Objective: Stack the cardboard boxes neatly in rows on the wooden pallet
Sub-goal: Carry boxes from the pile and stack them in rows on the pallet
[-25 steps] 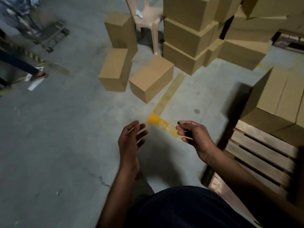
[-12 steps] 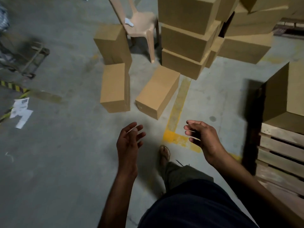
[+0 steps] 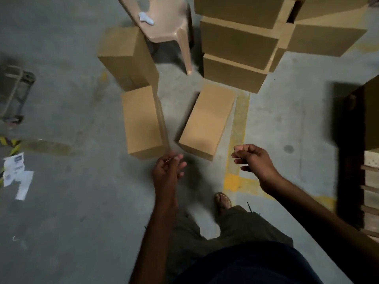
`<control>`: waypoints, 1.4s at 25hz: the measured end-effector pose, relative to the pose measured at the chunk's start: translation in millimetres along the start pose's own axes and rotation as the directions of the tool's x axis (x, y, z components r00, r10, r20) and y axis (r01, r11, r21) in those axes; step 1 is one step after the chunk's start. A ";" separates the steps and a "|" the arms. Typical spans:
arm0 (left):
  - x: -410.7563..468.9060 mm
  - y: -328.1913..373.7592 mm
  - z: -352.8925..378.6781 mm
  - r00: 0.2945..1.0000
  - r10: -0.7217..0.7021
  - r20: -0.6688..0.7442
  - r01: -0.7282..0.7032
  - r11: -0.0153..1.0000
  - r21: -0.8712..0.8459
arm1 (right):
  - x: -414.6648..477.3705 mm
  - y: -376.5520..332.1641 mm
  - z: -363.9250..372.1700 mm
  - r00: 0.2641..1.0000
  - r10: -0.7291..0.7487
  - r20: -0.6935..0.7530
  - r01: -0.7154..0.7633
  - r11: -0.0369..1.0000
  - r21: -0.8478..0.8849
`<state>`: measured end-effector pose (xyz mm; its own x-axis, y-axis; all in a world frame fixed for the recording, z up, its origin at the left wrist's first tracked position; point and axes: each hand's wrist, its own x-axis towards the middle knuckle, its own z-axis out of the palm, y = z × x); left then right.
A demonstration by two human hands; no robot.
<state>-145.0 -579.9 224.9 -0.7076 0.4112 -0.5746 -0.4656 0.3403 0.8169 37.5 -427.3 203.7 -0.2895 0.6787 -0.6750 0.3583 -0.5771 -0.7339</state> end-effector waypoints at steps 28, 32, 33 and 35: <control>554.1 -268.4 62.4 0.900 -0.227 0.372 -0.154 0.632 0.759 | 456.9 289.5 212.2 0.905 0.143 -0.401 -0.353 0.780 -0.517; 505.0 -270.2 73.5 0.797 -0.126 0.591 -0.373 0.666 0.646 | 459.9 261.9 177.7 0.772 0.337 -0.539 -0.486 0.859 -0.160; 495.8 -274.7 78.5 0.732 -0.136 0.668 -0.424 0.676 0.602 | 457.9 251.1 169.9 0.772 0.337 -0.540 -0.456 0.884 -0.101; 490.6 -286.1 91.9 0.564 -0.239 0.791 -0.424 0.738 0.525 | 454.6 234.6 156.9 0.814 0.254 -0.523 -0.344 0.936 -0.081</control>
<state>-310.1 -397.9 -295.3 0.1325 0.8191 -0.5581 0.2356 0.5208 0.8205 -149.3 -325.4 -287.3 0.3199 0.6434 -0.6955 0.5063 -0.7366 -0.4485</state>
